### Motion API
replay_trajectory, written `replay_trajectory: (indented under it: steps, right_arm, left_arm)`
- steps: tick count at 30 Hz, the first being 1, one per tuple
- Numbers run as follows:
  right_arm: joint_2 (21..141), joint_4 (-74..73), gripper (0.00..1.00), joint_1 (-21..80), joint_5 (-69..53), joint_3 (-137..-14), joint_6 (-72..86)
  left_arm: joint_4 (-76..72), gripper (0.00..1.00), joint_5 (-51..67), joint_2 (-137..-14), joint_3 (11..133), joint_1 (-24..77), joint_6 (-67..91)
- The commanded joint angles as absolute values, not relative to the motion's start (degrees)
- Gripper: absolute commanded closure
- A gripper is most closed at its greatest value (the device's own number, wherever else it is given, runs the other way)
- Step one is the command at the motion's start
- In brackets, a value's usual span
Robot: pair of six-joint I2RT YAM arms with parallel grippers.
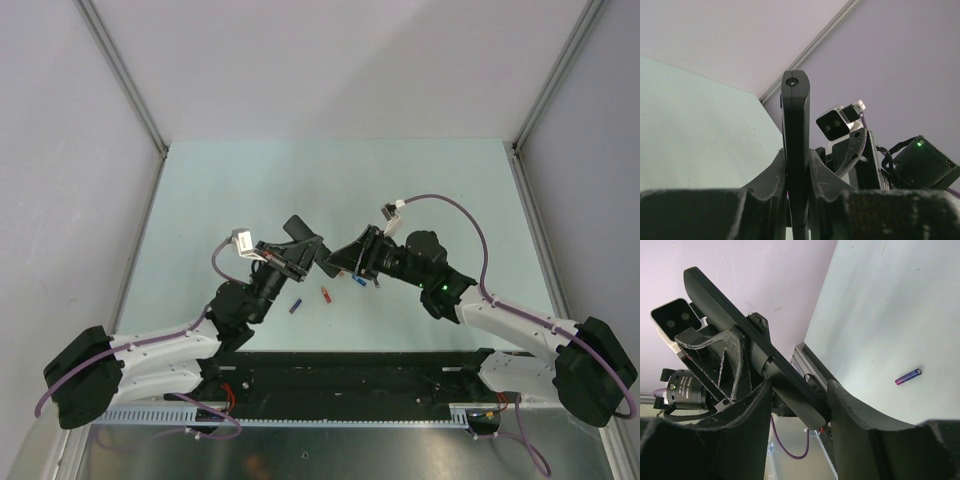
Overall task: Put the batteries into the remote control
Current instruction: Remove the battery cover from the remote control.
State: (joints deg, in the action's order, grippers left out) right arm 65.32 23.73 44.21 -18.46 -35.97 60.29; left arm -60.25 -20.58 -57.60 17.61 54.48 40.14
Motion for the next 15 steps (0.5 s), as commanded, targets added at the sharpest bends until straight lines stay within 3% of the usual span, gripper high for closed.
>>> replay_trajectory:
  steps: [1,2,6,9,15]
  right_arm:
    - [65.57,23.11,0.51,44.56,-18.63,-38.32,59.5]
    - [65.57,23.55,0.48,44.56,-18.72,-38.32,59.5]
    - [65.39,24.43,0.17,44.39,-18.99,-38.41,60.38]
    - [64.43,24.0,0.05,44.12,-18.63,-38.41,60.91]
    - [59.77,11.73,0.0,43.42,-16.36,-43.4,54.17]
  left_arm:
    - [-62.23,1.0,-19.69,-56.43,20.39,54.84,39.9]
    - [-62.23,1.0,-19.51,-56.6,20.39,54.84,39.9]
    - [-62.23,1.0,-19.42,-56.95,19.87,54.84,40.86]
    - [-62.23,1.0,-20.21,-57.13,18.9,54.84,42.53]
    - [-61.61,1.0,-20.4,-57.31,17.67,53.62,46.31]
